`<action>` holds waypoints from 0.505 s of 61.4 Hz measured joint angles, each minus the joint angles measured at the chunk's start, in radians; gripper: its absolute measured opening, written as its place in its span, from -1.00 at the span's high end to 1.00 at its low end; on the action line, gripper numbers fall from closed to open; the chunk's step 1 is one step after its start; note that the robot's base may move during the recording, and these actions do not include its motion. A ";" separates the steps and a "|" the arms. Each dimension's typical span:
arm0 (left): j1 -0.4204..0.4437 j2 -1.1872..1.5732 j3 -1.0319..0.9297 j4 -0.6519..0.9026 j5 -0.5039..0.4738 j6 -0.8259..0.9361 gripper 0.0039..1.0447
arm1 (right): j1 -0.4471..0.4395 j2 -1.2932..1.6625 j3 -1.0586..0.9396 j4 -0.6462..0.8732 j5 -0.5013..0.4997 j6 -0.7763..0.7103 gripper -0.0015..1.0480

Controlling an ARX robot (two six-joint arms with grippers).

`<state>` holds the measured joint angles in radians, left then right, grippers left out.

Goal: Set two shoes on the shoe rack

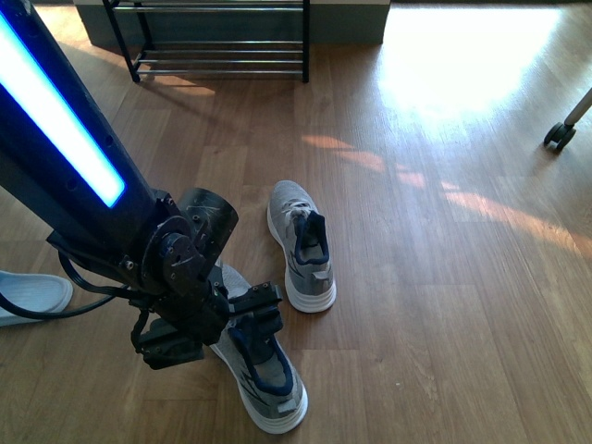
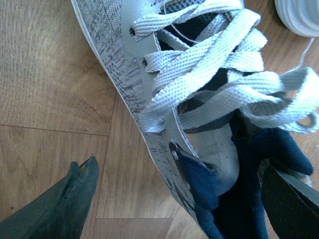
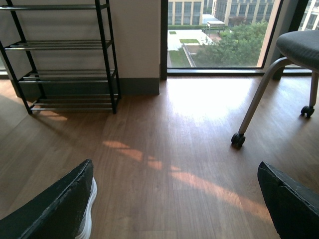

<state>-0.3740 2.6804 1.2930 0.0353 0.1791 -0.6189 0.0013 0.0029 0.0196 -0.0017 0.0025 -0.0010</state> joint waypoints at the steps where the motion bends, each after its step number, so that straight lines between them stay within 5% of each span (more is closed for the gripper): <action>1: 0.000 0.004 0.004 -0.005 -0.003 0.000 -0.83 | 0.000 0.000 0.000 0.000 0.000 0.000 -0.82; 14: -0.002 0.088 0.047 0.001 -0.078 0.009 -0.82 | 0.000 0.000 0.000 0.000 0.000 0.000 -0.82; 31: 0.003 0.104 0.048 0.053 -0.101 0.037 0.01 | 0.000 0.000 0.000 0.000 0.000 0.000 -0.82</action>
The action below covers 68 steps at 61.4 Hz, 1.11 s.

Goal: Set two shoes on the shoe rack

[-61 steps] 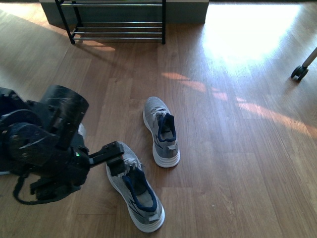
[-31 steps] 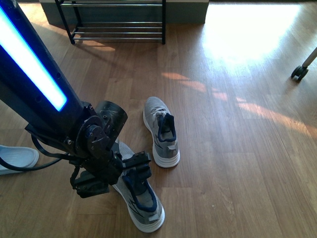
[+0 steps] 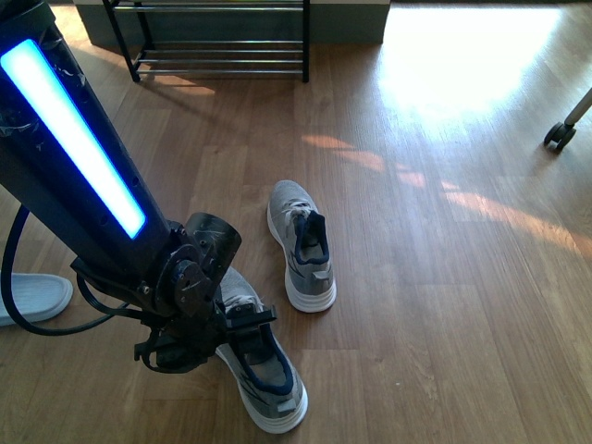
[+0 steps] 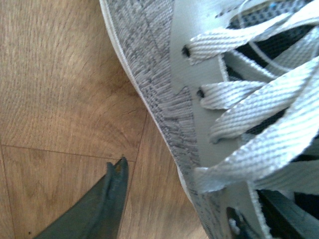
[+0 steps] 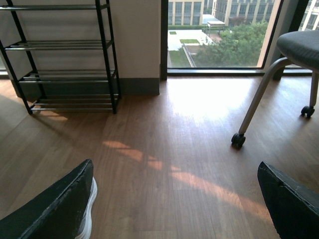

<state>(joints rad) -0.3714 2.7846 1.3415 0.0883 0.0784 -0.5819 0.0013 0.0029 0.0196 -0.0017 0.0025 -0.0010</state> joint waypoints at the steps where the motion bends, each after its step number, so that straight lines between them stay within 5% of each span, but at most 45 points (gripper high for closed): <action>1: 0.000 0.000 0.000 0.002 0.000 0.001 0.04 | 0.000 0.000 0.000 0.000 0.000 0.000 -0.82; 20: 0.005 -0.013 -0.035 0.037 -0.053 0.024 0.98 | 0.000 0.000 0.000 0.000 0.000 0.000 -0.82; 44: 0.125 -0.562 -0.478 0.337 -0.484 0.236 0.98 | 0.000 0.000 0.000 0.000 0.000 0.000 -0.82; 61: 0.142 -1.203 -0.848 0.324 -0.806 0.356 0.98 | 0.000 0.000 0.000 0.000 0.000 0.000 -0.82; 68: 0.138 -1.346 -0.896 0.318 -0.850 0.392 0.98 | 0.000 0.000 0.000 0.000 0.000 0.000 -0.82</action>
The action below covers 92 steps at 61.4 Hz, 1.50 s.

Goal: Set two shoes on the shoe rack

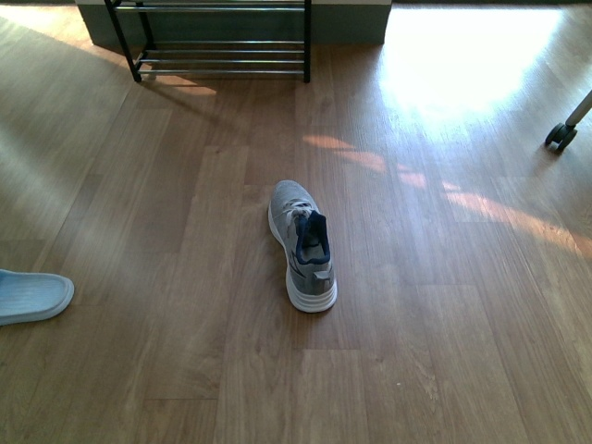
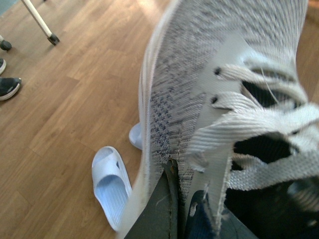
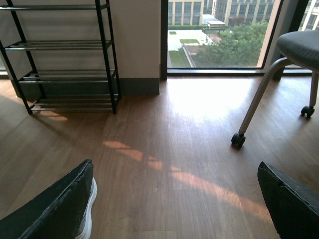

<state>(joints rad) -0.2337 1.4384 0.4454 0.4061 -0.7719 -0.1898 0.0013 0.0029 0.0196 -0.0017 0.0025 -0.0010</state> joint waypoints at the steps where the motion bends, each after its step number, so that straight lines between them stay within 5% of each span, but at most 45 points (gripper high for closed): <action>1: 0.000 -0.001 0.000 0.000 0.000 0.006 0.98 | 0.000 0.000 0.000 0.000 0.000 0.000 -0.82; 75: -0.005 0.002 -0.008 -0.001 0.019 0.022 0.98 | -0.011 0.008 0.001 0.004 -0.045 -0.005 -0.82; 81: -0.005 0.002 -0.008 -0.001 0.017 0.022 0.98 | -0.068 0.183 0.014 0.130 -0.356 -0.010 -0.82; 92: -0.006 0.002 -0.008 -0.001 0.021 0.022 0.98 | 0.125 0.797 0.128 0.502 -0.282 -0.032 -0.82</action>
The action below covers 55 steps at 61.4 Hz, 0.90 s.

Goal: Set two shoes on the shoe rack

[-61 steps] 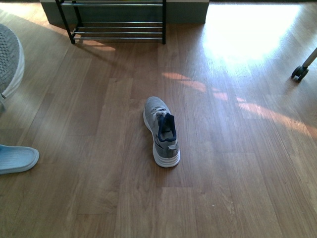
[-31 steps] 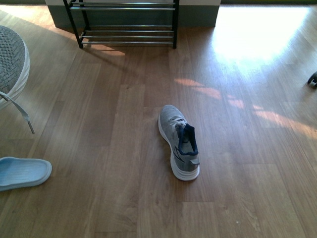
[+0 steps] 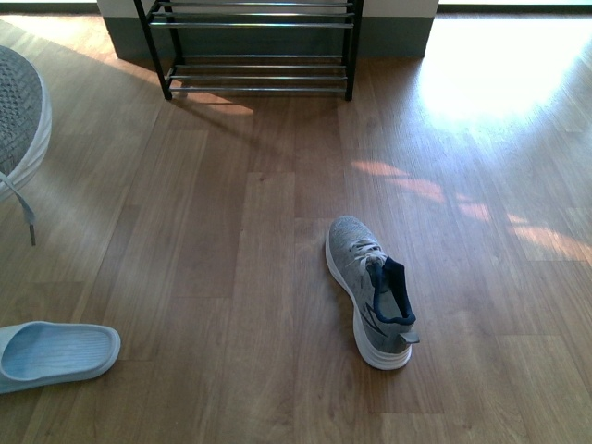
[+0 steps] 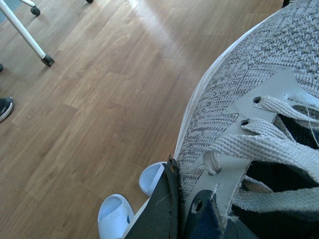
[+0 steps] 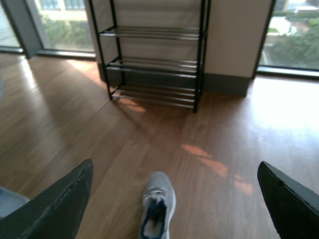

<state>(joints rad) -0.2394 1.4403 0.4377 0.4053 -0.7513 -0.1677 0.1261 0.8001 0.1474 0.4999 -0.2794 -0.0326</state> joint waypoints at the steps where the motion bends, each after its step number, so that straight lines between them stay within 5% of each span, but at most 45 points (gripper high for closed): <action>1: 0.000 0.000 0.000 0.000 0.001 0.000 0.98 | 0.015 0.068 0.019 0.032 0.011 -0.001 -0.82; 25: -0.001 0.000 0.000 0.000 0.000 0.000 0.98 | 0.148 1.081 0.359 0.309 0.127 -0.046 -0.82; 55: -0.001 0.000 0.000 0.000 0.000 0.000 0.98 | 0.124 1.709 0.834 0.191 0.186 -0.062 -0.82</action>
<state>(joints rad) -0.2401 1.4403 0.4377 0.4053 -0.7513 -0.1677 0.2504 2.5095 0.9810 0.6907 -0.0933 -0.0948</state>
